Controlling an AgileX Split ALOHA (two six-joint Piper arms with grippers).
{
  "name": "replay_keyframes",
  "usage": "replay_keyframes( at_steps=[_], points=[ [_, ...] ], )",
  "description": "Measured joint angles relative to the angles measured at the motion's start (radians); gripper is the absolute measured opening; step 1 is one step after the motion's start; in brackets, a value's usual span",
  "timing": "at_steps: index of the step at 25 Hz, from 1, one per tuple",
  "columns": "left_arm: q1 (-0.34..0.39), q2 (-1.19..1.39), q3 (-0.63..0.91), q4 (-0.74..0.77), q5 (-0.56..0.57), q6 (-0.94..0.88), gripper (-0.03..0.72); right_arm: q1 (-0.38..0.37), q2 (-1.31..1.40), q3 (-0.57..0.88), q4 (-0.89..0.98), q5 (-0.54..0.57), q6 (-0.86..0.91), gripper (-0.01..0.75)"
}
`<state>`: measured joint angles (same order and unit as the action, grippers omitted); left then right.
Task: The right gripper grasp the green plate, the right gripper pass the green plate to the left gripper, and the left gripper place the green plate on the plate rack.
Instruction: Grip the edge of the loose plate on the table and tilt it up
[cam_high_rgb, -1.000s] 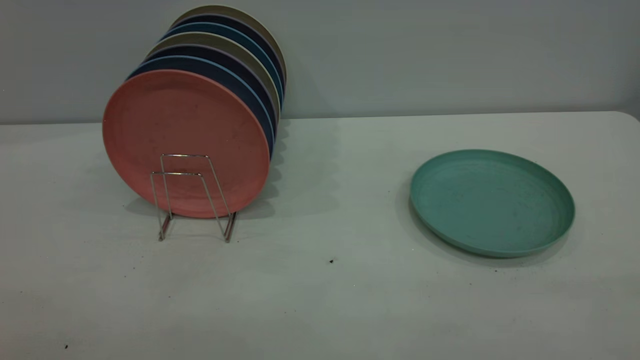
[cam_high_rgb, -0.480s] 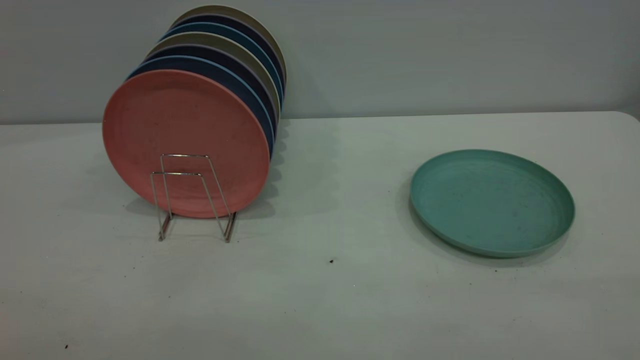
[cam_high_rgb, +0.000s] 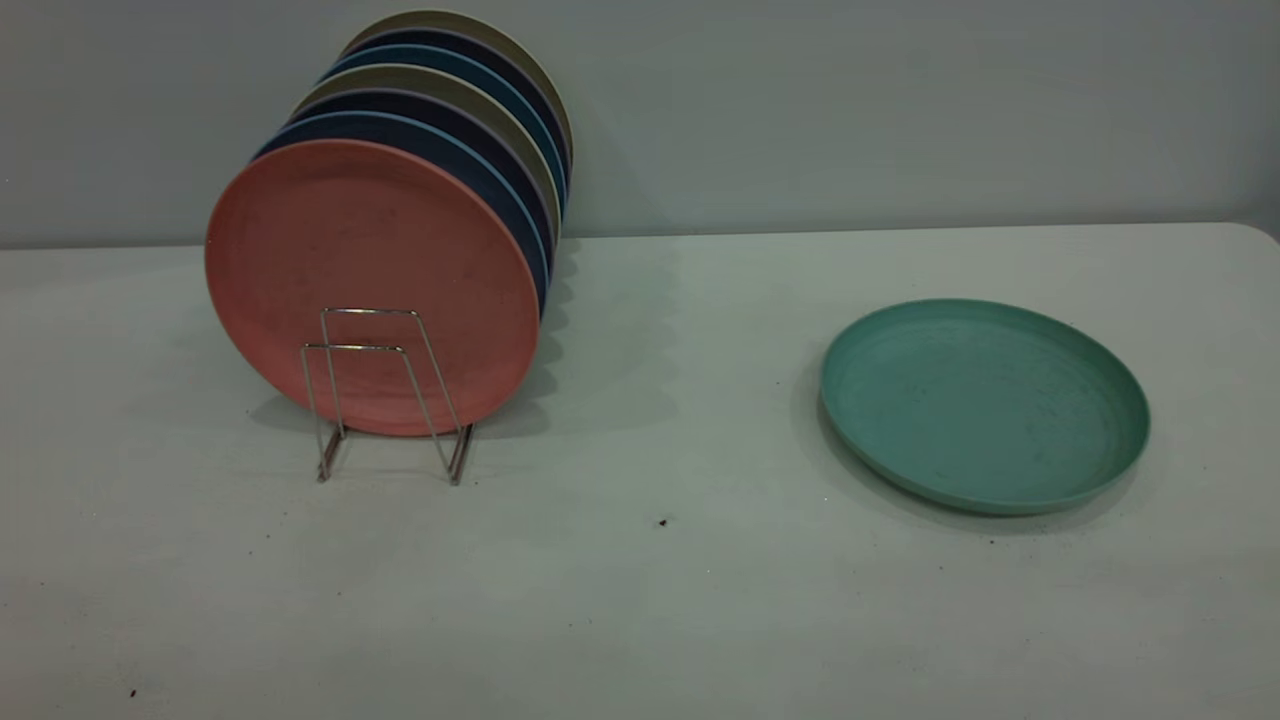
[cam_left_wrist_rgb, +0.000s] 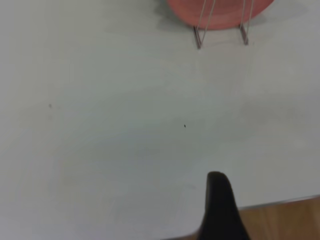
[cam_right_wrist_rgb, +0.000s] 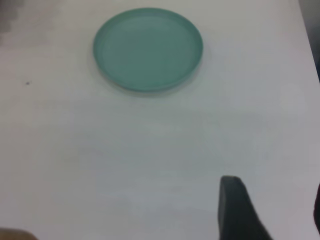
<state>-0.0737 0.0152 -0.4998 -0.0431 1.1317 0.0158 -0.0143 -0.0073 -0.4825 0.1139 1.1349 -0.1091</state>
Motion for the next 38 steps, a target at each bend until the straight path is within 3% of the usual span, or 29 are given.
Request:
replay_keyframes(
  at_steps=[4, 11, 19, 24, 30, 38],
  points=[
    [0.0, 0.192, -0.084, 0.013, -0.018, -0.026, 0.556, 0.0, 0.16, -0.058, 0.036, -0.022, -0.006, 0.402],
    [0.0, 0.693, -0.3, 0.066, -0.131, 0.056, 0.585, 0.0, 0.575, -0.171, 0.093, -0.159, -0.094, 0.505],
    [0.0, 1.115, -0.442, 0.043, -0.331, 0.073, 0.585, 0.0, 0.953, -0.192, 0.396, -0.339, -0.344, 0.514],
    [0.0, 1.306, -0.494, -0.107, -0.446, 0.175, 0.585, 0.0, 1.196, -0.199, 0.54, -0.469, -0.452, 0.514],
    [-0.011, 1.499, -0.567, -0.383, -0.484, 0.402, 0.585, 0.0, 1.475, -0.277, 0.607, -0.55, -0.509, 0.514],
    [-0.17, 1.75, -0.675, -0.639, -0.543, 0.596, 0.585, -0.034, 1.776, -0.449, 0.628, -0.559, -0.523, 0.514]
  ],
)
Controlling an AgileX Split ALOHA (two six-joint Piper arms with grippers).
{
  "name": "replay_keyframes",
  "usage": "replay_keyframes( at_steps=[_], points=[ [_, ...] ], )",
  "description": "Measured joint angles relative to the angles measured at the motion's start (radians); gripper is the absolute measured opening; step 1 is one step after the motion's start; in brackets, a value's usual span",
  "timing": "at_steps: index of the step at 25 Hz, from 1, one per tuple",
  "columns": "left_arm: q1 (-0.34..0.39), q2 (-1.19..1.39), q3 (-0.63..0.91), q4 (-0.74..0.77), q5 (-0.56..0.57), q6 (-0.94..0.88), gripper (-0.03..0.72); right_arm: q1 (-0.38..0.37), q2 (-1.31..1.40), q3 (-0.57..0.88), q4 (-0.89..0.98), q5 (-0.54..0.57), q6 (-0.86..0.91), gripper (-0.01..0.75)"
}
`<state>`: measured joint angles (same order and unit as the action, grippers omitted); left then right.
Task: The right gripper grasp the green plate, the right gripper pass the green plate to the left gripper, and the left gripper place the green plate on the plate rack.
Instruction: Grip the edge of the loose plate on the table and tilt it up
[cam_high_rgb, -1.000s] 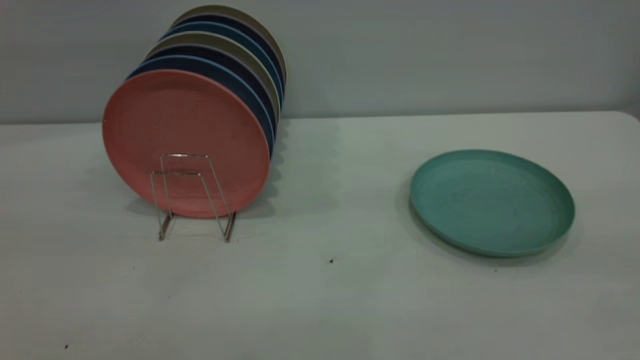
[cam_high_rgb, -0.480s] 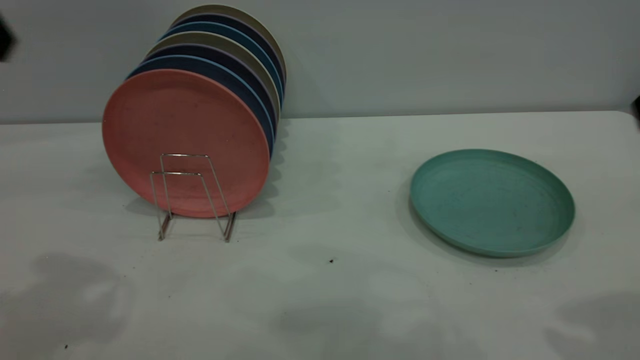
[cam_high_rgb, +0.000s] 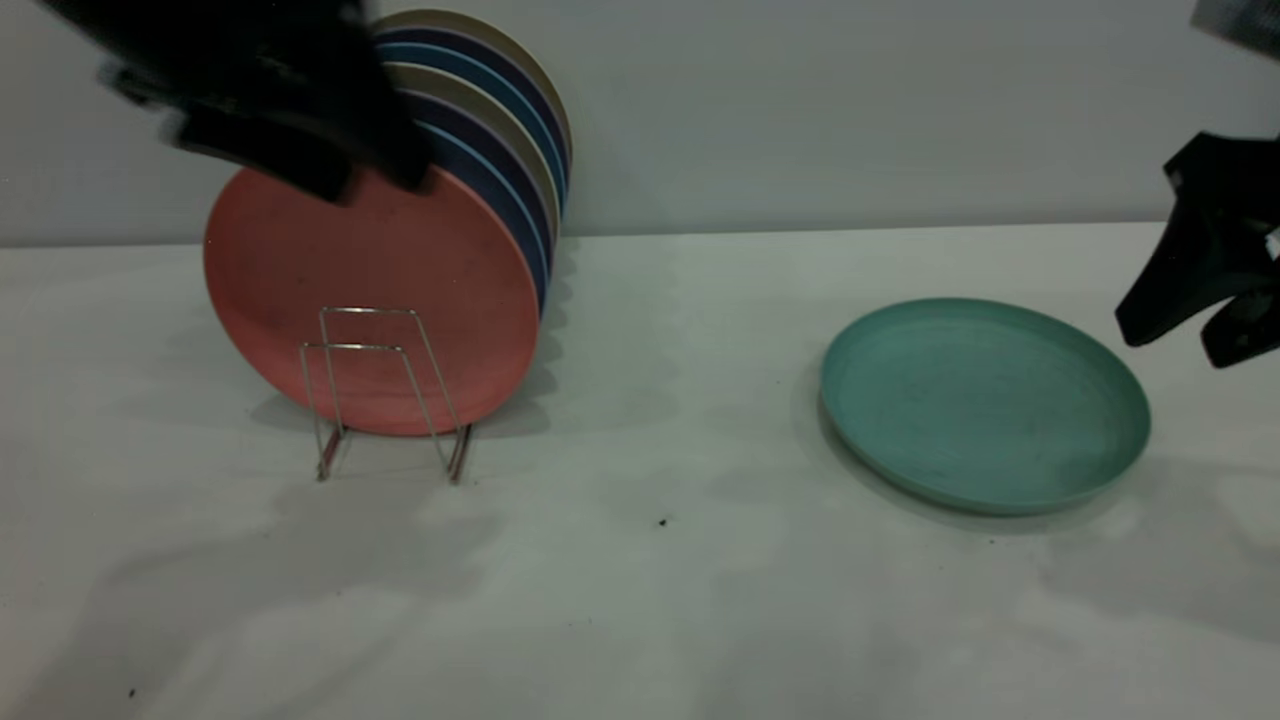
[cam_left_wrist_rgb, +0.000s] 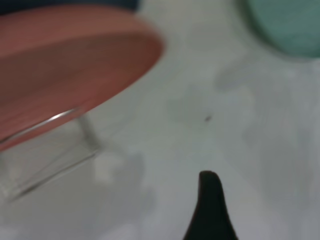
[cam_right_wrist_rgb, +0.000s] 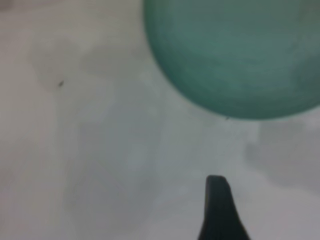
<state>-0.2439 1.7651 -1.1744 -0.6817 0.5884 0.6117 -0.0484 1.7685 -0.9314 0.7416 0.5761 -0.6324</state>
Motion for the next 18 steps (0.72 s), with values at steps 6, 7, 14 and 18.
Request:
replay_keyframes(
  at_steps=[6, 7, 14, 18],
  points=[
    [-0.1, 0.194, -0.107, -0.109, -0.079, 0.051, 0.585, -0.116, 0.199, -0.116, 0.098, 0.054, -0.081, 0.514],
    [-0.108, 0.219, -0.121, -0.126, -0.083, 0.059, 0.585, -0.136, 0.235, -0.134, 0.129, 0.064, -0.098, 0.514],
    [-0.13, 0.284, -0.138, -0.172, -0.082, 0.076, 0.585, -0.205, 0.437, -0.231, 0.284, 0.084, -0.223, 0.514],
    [-0.13, 0.284, -0.139, -0.171, -0.083, 0.077, 0.585, -0.207, 0.519, -0.285, 0.321, 0.094, -0.25, 0.514]
  ],
)
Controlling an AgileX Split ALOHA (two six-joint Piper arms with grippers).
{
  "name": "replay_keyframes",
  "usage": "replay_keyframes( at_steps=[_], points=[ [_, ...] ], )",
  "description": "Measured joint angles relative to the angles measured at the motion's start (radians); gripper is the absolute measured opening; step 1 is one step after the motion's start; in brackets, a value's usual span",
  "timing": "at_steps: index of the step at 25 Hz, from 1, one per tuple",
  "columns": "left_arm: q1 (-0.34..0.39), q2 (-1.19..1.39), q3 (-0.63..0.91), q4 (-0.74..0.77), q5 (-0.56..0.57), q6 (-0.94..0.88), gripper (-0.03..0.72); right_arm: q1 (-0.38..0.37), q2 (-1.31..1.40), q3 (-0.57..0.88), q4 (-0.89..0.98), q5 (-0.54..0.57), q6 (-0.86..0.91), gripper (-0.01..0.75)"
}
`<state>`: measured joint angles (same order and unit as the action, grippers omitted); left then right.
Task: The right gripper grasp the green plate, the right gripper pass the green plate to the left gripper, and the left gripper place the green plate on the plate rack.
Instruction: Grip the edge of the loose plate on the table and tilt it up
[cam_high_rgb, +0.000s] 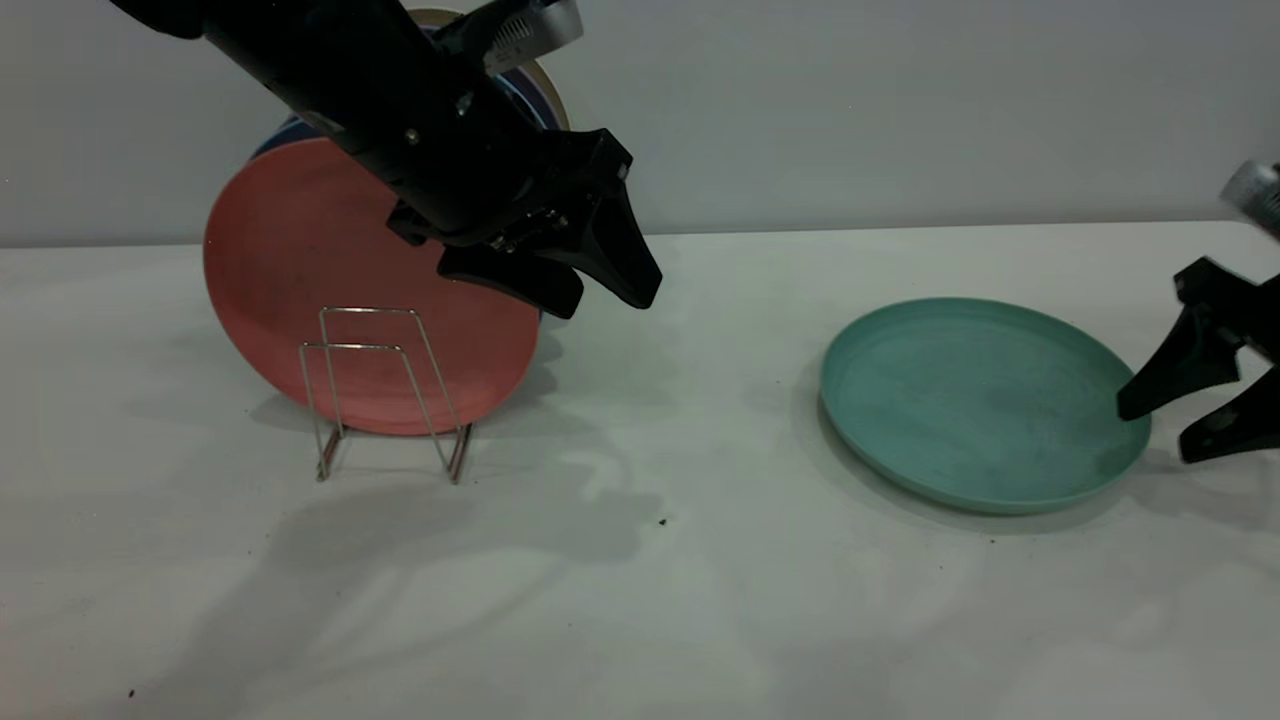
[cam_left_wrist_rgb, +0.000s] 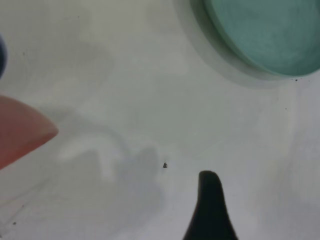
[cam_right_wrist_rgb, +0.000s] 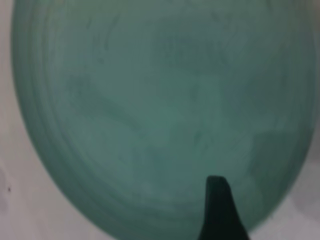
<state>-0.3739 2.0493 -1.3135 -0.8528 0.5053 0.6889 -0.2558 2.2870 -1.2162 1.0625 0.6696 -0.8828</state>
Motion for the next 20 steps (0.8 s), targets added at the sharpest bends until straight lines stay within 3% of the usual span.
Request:
replay_keyframes(
  at_steps=[4, 7, 10, 15, 20],
  points=[
    [0.0, 0.0, 0.0, 0.0, 0.001, 0.0, 0.585, 0.0, 0.059, -0.034, 0.03, 0.003, -0.007, 0.504],
    [0.0, 0.0, 0.0, 0.0, 0.001, 0.001, 0.585, 0.007, 0.085, -0.051, 0.047, 0.006, -0.015, 0.454],
    [0.0, 0.0, 0.0, 0.0, 0.0, 0.001, 0.585, 0.028, 0.104, -0.065, 0.064, 0.011, -0.028, 0.35],
    [0.0, 0.01, 0.0, 0.0, -0.003, 0.003, 0.585, 0.079, 0.122, -0.093, 0.082, 0.005, -0.091, 0.054],
    [0.0, 0.01, 0.0, -0.002, -0.025, 0.003, 0.585, 0.136, 0.123, -0.135, 0.122, 0.095, -0.181, 0.016]
  ],
)
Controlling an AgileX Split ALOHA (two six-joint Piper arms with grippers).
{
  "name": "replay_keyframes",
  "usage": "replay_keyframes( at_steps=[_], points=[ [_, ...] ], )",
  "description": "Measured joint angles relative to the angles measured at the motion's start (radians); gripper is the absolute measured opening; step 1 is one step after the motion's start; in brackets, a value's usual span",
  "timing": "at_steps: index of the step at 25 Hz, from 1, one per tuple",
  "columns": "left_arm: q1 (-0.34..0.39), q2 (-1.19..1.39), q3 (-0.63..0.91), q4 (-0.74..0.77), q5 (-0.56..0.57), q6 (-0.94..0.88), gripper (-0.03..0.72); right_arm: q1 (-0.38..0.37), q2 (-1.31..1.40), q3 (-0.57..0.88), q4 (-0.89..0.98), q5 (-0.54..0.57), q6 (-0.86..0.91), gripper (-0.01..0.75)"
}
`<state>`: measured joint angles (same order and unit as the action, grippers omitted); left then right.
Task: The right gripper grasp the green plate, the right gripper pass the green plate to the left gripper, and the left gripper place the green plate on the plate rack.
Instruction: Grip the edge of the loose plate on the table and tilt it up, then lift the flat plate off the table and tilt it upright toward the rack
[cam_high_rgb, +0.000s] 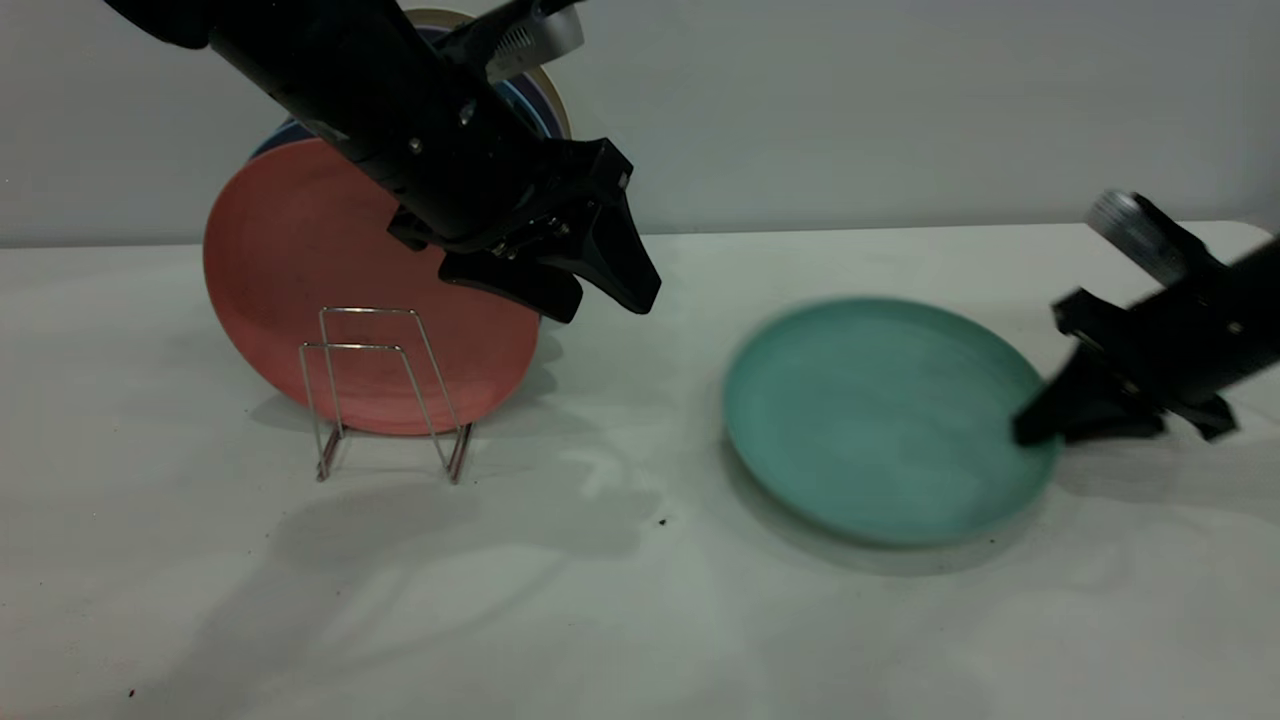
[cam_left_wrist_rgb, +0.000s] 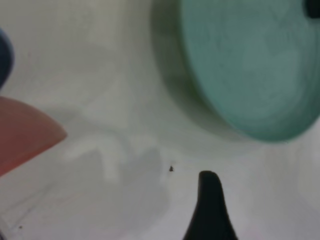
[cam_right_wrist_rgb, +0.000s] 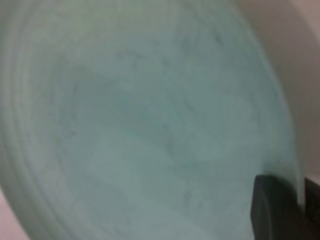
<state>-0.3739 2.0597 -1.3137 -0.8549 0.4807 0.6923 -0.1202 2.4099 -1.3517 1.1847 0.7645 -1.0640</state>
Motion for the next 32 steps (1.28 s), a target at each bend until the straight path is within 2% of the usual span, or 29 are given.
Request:
replay_keyframes(
  at_steps=[7, 12, 14, 17, 22, 23, 26, 29, 32],
  points=[
    [0.0, 0.023, 0.0, 0.0, -0.013, 0.0, 0.585, 0.071, 0.0, -0.067, 0.029, 0.157, -0.041, 0.015],
    [0.0, 0.06, 0.0, -0.011, -0.017, 0.0, 0.581, 0.107, -0.009, -0.072, 0.037, 0.209, -0.07, 0.015],
    [0.0, 0.07, 0.0, -0.029, -0.023, 0.0, 0.555, 0.124, -0.018, -0.072, 0.038, 0.219, -0.086, 0.015],
    [0.0, 0.075, 0.0, -0.058, -0.047, 0.017, 0.451, 0.153, -0.028, -0.072, 0.04, 0.229, -0.098, 0.015],
    [0.0, 0.075, -0.001, -0.094, -0.063, 0.032, 0.147, 0.173, -0.028, -0.072, 0.035, 0.213, -0.133, 0.032],
    [0.0, 0.075, -0.001, -0.101, -0.059, 0.033, 0.113, 0.172, -0.028, -0.072, 0.035, 0.204, -0.137, 0.047],
    [-0.001, 0.073, -0.003, -0.106, -0.059, 0.04, 0.113, 0.17, -0.035, -0.072, 0.035, 0.203, -0.139, 0.132],
    [-0.001, 0.067, -0.003, -0.109, -0.062, 0.061, 0.114, 0.169, -0.065, -0.072, 0.034, 0.208, -0.139, 0.301],
    [0.001, 0.047, -0.003, -0.082, -0.064, 0.12, 0.114, 0.159, -0.124, -0.072, 0.017, 0.241, -0.138, 0.501]
  ],
)
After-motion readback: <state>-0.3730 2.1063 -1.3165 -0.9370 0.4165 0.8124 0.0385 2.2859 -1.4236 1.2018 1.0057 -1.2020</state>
